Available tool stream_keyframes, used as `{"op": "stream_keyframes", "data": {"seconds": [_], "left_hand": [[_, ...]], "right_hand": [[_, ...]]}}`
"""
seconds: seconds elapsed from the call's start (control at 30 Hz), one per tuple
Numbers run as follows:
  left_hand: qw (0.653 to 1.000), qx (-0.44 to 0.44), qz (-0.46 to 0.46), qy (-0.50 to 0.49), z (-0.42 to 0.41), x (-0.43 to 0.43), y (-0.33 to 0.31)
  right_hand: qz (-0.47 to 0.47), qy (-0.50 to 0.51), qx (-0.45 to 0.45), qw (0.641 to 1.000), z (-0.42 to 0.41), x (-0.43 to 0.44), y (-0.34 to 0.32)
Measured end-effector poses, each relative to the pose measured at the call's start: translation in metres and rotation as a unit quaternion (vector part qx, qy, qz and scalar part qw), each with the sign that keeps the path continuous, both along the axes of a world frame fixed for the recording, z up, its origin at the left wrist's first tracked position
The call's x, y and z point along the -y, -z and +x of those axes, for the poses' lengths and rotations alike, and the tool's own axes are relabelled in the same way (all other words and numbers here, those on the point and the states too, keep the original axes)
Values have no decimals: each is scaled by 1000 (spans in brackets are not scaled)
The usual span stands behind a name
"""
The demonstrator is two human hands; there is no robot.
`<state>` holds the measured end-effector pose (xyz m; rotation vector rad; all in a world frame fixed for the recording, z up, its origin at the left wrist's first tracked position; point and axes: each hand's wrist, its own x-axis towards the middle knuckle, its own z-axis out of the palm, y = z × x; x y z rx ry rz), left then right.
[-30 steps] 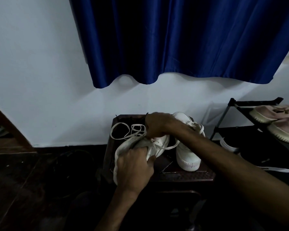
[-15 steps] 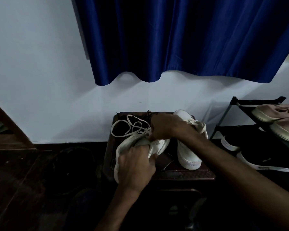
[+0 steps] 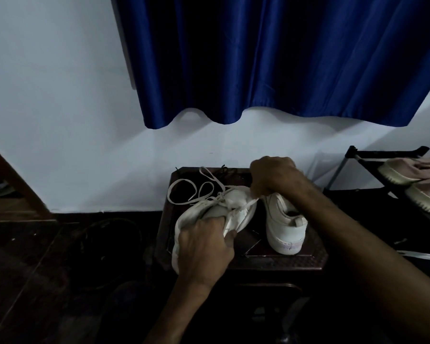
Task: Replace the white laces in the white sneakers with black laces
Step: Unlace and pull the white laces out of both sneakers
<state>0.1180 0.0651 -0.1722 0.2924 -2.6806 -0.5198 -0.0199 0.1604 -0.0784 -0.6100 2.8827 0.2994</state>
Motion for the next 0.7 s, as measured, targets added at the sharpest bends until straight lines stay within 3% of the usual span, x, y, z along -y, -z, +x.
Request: {"op": "stream_keyframes", "data": {"seconds": [0.07, 0.13, 0.2, 0.27, 0.37, 0.5, 0.53, 0.6, 0.67, 0.7], "left_hand": [[1000, -11, 1, -4, 1, 0, 0], [1000, -11, 9, -8, 2, -1, -2], [1000, -12, 4, -4, 2, -2, -3], [1000, -17, 6, 0, 3, -3, -4], [1000, -16, 16, 5, 3, -2, -4], [1000, -9, 6, 3, 3, -1, -5], [1000, -16, 1, 5, 2, -1, -4], [1000, -22, -7, 3, 3, 1, -3], [1000, -12, 1, 2, 2, 1, -3], [1000, -1, 12, 2, 2, 0, -2]], "right_hand": [[12, -17, -37, 999, 5, 2, -2], [-48, -39, -61, 996, 8, 10, 2], [-89, -58, 12, 994, 12, 20, 8], [-68, -77, 58, 993, 16, 29, 20], [-81, -86, 18, 993, 17, 33, 31], [-87, -61, 42, 993, 1, 34, 15], [-125, -49, 33, 990, -8, 34, 9], [-292, -16, 9, 956, -23, 34, -4], [-494, 20, -7, 869, -32, 32, -9], [-529, 31, -13, 848, -35, 30, -7]]}}
